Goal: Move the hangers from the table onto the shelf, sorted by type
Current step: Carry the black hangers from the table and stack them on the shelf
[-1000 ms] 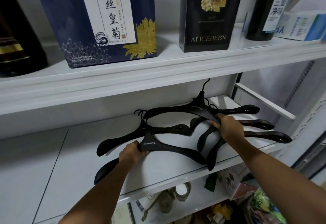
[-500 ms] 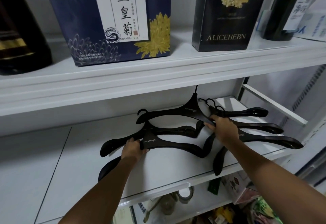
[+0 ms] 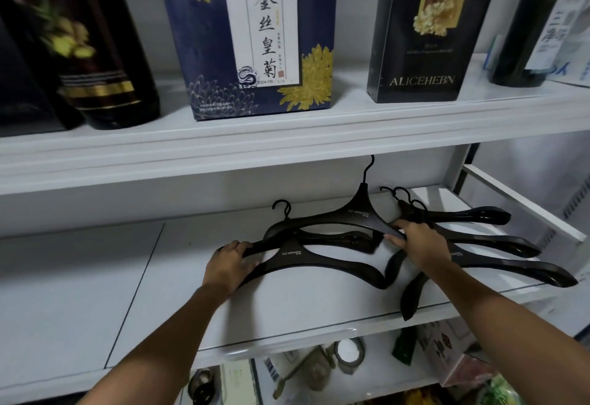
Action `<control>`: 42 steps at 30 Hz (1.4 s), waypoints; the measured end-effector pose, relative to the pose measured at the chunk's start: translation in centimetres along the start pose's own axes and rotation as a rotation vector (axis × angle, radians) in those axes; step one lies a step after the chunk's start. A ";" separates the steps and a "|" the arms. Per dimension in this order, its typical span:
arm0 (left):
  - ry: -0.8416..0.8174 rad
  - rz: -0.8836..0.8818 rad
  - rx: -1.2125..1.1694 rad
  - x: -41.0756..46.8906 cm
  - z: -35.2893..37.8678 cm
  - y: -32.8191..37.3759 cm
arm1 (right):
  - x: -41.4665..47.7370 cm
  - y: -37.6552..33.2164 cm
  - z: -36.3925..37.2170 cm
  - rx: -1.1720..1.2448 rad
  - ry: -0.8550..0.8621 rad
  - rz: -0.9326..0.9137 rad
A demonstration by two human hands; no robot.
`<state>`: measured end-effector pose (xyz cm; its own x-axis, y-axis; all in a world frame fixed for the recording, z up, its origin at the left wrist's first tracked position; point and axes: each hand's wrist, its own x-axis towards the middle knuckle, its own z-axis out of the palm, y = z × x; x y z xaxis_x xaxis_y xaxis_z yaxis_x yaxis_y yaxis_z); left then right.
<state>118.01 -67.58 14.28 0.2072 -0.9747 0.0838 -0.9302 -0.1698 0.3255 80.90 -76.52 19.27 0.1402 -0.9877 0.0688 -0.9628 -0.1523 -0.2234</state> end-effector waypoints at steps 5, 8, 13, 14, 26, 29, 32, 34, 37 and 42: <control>0.122 0.029 -0.068 -1.2 -3.2 -1.4 | -1.3 -2.0 1.5 0.002 -0.075 -0.089; 0.158 0.042 -0.089 -1.3 -4.4 -1.3 | -2.5 -4.4 2.8 -0.012 -0.094 -0.176; 0.083 0.042 -0.064 -1.7 -4.6 0.7 | -4.2 -8.0 5.7 -0.030 -0.139 -0.278; 0.063 0.053 -0.049 -2.0 -4.3 1.2 | -4.5 -8.5 6.2 -0.038 -0.141 -0.283; -0.216 0.142 0.158 -4.6 3.3 2.9 | -5.1 -8.7 9.4 -0.100 -0.224 -0.258; -0.251 0.117 0.169 -4.5 4.3 2.6 | -4.7 -8.8 9.6 -0.187 -0.221 -0.291; -0.291 0.108 0.174 -4.3 4.6 2.7 | -4.4 -8.9 10.0 -0.242 -0.230 -0.297; -0.300 0.114 0.178 -4.3 4.7 2.9 | -4.1 -8.9 10.0 -0.236 -0.240 -0.280; -0.300 0.112 0.187 -4.3 4.9 3.1 | -3.8 -8.8 10.1 -0.260 -0.228 -0.286; -0.291 0.116 0.193 -4.1 4.6 3.3 | -3.4 -9.1 9.7 -0.215 -0.284 -0.263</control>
<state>112.72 -64.81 10.69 0.0283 -0.9849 -0.1709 -0.9882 -0.0533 0.1438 91.38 -72.10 11.63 0.4160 -0.8914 -0.1800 -0.9078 -0.4188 -0.0241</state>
